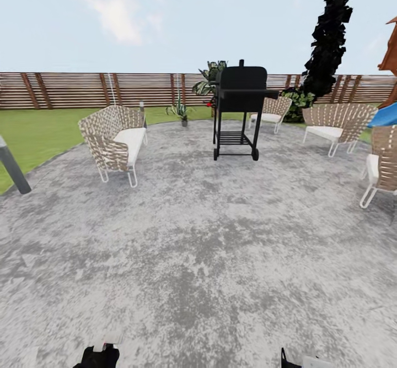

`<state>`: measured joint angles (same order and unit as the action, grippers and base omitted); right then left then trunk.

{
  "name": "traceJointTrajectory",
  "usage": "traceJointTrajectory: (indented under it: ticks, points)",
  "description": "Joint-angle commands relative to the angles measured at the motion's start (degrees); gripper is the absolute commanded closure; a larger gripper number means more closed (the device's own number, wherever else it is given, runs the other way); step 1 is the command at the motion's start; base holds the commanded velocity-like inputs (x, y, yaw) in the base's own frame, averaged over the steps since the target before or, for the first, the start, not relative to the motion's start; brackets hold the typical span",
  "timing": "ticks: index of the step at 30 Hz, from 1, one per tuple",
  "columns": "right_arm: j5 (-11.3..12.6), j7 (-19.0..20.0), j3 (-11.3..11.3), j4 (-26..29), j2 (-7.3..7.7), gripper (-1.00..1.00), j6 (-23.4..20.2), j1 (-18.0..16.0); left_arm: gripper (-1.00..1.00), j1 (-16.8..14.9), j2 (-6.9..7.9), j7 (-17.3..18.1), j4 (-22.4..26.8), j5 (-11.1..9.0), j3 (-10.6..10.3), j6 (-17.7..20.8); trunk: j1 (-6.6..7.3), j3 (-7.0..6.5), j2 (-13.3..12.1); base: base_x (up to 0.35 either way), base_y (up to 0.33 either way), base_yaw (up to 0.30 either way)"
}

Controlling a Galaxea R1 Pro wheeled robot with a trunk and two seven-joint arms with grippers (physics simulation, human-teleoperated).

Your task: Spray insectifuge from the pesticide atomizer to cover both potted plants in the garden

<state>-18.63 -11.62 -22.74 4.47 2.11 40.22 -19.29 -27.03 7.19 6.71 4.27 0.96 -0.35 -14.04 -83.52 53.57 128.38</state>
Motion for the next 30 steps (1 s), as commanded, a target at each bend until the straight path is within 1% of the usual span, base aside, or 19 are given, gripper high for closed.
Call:
traceJointTrajectory:
  ticks: [1, 8, 17, 30]
  points:
    - [-0.6, -0.4, -0.2, -0.1, 0.00, -1.00, 0.1, 0.0, 1.00, 0.0, 0.02, 0.1, -0.1, 0.1, 0.0, -0.2, -0.02, 0.05, 0.0, 0.339, 0.000, 0.017]
    - [-0.6, -0.4, -0.2, -0.1, 0.00, -1.00, 0.1, 0.0, 1.00, 0.0, 0.02, 0.1, -0.1, 0.1, 0.0, -0.2, -0.02, 0.05, 0.0, 0.339, 0.000, 0.013]
    - [-0.6, -0.4, -0.2, -0.1, -0.01, -1.00, 0.1, 0.0, 1.00, 0.0, 0.02, 0.1, -0.1, 0.1, 0.0, -0.2, -0.02, 0.05, 0.0, 0.339, 0.000, 0.233]
    - [-0.6, -0.4, -0.2, -0.1, -0.03, -1.00, 0.1, 0.0, 1.00, 0.0, 0.02, 0.1, -0.1, 0.1, 0.0, -0.2, -0.02, 0.05, 0.0, 0.339, 0.000, 0.010]
